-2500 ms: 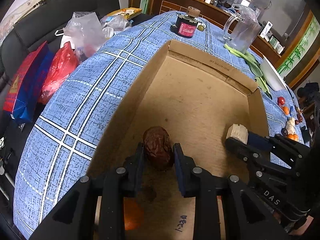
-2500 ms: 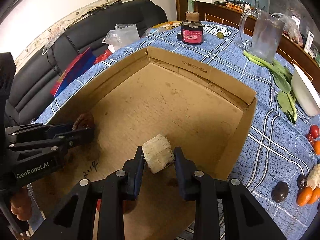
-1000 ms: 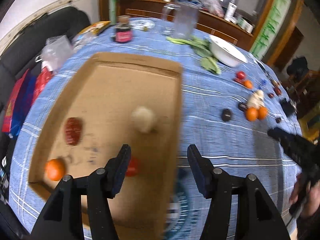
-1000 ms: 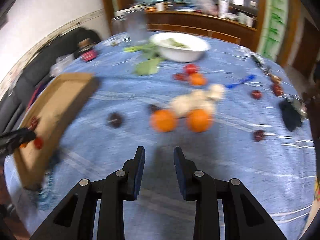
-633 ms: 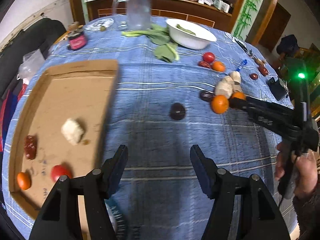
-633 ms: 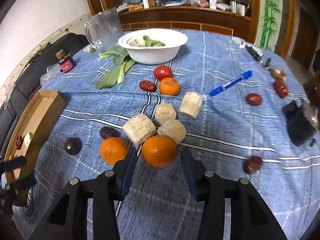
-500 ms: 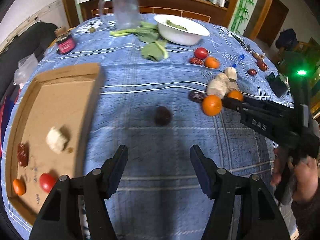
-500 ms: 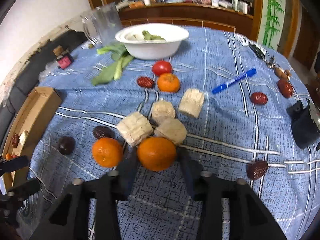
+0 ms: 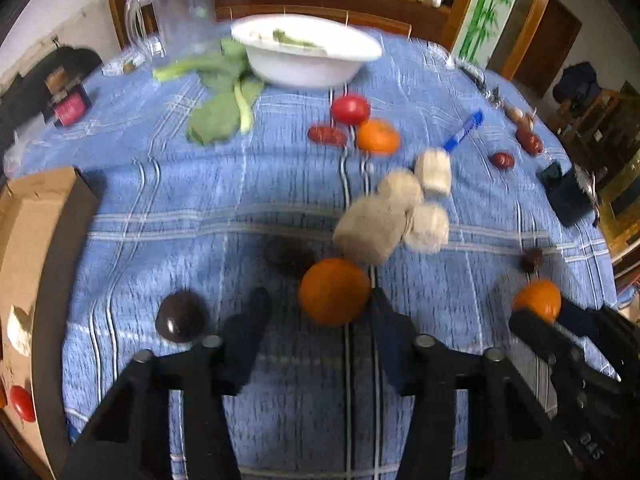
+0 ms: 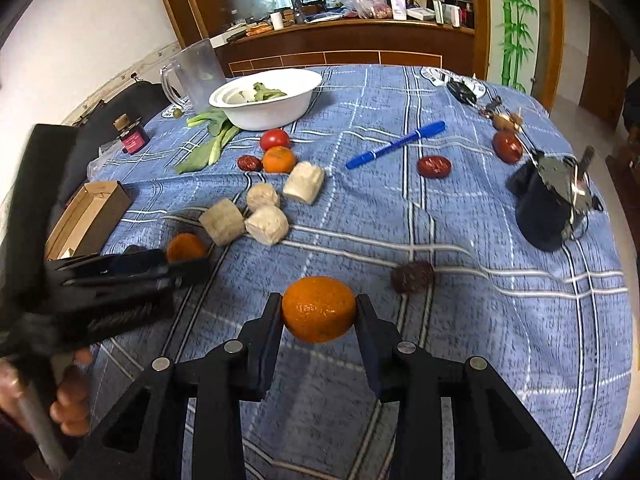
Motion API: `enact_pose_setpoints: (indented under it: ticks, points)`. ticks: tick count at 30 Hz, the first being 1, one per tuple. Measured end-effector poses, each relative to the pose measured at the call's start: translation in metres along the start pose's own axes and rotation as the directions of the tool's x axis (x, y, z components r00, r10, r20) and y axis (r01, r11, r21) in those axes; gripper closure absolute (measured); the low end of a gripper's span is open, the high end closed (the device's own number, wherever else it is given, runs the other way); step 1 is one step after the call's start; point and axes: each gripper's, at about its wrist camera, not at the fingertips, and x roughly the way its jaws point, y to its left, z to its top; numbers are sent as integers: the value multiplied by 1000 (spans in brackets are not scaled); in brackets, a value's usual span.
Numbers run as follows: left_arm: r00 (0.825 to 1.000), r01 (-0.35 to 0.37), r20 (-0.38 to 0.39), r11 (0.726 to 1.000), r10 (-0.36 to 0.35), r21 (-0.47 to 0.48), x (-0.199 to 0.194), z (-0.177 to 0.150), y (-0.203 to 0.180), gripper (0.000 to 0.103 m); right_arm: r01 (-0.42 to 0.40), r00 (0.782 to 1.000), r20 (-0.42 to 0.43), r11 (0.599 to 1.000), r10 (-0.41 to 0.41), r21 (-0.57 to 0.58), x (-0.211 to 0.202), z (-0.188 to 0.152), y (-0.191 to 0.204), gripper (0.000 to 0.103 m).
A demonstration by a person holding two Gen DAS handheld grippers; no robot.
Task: Organize fruits
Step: 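Grasp a tangerine with the right gripper while the left gripper grasps another tangerine, then carry both tangerines into the cardboard tray and open both grippers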
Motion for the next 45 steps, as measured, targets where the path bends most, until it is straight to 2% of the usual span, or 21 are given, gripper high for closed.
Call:
enact_pose_setpoints:
  ticks: [1,2,8,14,24,29,34,45]
  points:
    - [999,31,-3,1000,-31,1,0,-1,-1,73,0,1000,0,1000,0,-1,-1,-2,-1,64]
    - [1000,28,3,1000,-28,2,-2,-2,-1,73,1,1000,1,1000,-1,-2,-3,-4,-2,64]
    - [993,111,25,994,-112,19,-21,-18,6,73,1,1000,13,1000,-1,-19,-10,-10,5,64]
    - [991,129,27,990,-131,58,-52,-45,18,73,12,1000,20,1000,-11,-27,-21,-21,16,64]
    - [986,164,24,985,-165,46,-88,-83,54,73,68,998,-4,997,-68,-48,-38,-53,43,64]
    - [985,166,45,985,-167,37,-108,-88,77,73,68,998,5,997,-68,-36,-43,-54,63,64]
    - [983,167,77,986,-168,21,-129,-88,105,73,55,998,24,996,-53,-71,-45,-45,95,64]
    - [984,114,142,991,-102,-73,-157,-78,189,72,-21,999,33,987,26,-162,-23,-12,176,64]
